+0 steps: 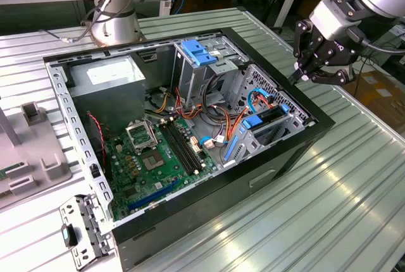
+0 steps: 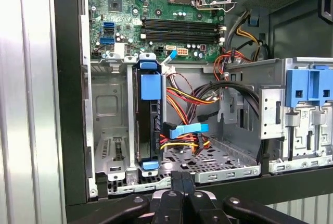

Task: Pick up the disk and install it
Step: 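Insert the second disk wire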

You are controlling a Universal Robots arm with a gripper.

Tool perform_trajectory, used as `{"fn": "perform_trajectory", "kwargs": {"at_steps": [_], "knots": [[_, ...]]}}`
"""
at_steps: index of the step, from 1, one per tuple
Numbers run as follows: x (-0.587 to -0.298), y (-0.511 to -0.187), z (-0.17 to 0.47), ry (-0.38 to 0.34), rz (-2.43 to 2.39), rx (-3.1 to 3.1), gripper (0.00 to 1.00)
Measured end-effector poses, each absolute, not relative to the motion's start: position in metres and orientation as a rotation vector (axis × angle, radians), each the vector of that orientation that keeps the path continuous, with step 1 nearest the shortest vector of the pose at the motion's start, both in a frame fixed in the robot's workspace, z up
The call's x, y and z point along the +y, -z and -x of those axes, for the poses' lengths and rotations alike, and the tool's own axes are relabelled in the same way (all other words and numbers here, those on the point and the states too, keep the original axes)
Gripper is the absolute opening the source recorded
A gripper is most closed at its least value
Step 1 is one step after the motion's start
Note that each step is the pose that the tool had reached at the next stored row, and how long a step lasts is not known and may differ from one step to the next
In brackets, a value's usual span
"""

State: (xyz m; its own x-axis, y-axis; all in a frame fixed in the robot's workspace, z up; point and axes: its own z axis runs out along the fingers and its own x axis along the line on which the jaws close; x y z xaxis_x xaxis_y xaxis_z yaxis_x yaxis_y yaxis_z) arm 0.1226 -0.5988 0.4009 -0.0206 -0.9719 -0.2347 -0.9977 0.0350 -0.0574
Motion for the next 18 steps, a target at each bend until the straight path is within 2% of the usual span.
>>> {"fn": "perform_trajectory", "kwargs": {"at_steps": [1,3,5,9,15,16,17,18], "knots": [[-0.5989,-0.4009,-0.1227,-0.183,2.04,2.099,0.11],[-0.5988,-0.4001,-0.1227,-0.232,2.055,2.126,0.11],[-0.5988,-0.4002,-0.1226,-0.234,2.057,2.129,0.11],[-0.5988,-0.4,-0.1227,-0.139,2.107,2.178,0.11],[-0.5988,-0.4,-0.1227,-0.134,2.109,2.181,0.11],[-0.5988,-0.4,-0.1227,-0.134,2.109,2.181,0.11],[-0.5988,-0.4,-0.1227,-0.134,2.109,2.181,0.17],[-0.5988,-0.4,-0.1227,-0.134,2.109,2.181,0.17]]}}
